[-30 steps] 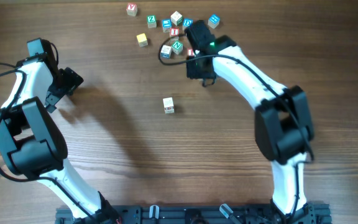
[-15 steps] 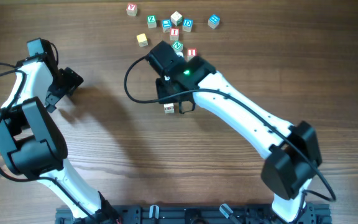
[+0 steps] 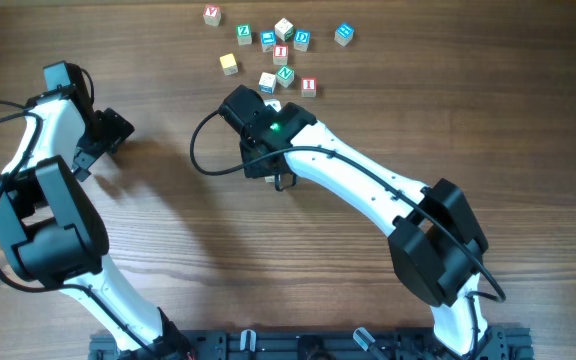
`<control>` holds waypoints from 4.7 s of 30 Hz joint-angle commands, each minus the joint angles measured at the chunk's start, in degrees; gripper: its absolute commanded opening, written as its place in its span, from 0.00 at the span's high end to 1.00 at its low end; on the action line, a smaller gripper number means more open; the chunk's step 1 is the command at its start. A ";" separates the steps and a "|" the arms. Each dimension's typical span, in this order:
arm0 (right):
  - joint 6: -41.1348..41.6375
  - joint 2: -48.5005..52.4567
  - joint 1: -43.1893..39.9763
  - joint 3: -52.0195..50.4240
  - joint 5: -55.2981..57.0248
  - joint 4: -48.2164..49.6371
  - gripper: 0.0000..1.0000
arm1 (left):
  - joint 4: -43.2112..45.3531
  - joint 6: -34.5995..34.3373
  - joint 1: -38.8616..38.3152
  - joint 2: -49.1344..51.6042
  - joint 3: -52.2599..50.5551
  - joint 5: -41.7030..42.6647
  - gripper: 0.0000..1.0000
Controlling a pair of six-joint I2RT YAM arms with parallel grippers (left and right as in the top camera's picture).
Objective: Form a tower
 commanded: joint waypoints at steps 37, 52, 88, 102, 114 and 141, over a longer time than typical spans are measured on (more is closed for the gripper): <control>1.03 2.60 0.22 -0.35 3.23 0.35 0.57 | -0.02 -0.13 0.20 0.04 -0.26 -0.52 0.00; 1.22 3.85 0.22 -0.42 3.23 0.98 0.25 | 0.00 -0.11 0.20 0.04 -0.26 -0.52 0.00; 2.71 8.07 0.39 -2.23 1.70 3.34 0.46 | 0.00 -0.13 0.20 0.04 -0.26 -0.52 0.00; 2.58 8.07 0.39 -2.21 1.70 3.17 0.69 | 0.00 -0.11 0.20 0.04 -0.26 -0.52 0.00; -5.25 5.73 -2.45 12.46 4.28 -0.22 0.17 | 0.00 -0.13 0.20 0.04 -0.26 -0.52 0.00; -18.21 21.77 -18.12 17.73 6.84 15.32 0.56 | -0.02 -0.13 0.20 0.04 -0.26 -0.52 0.00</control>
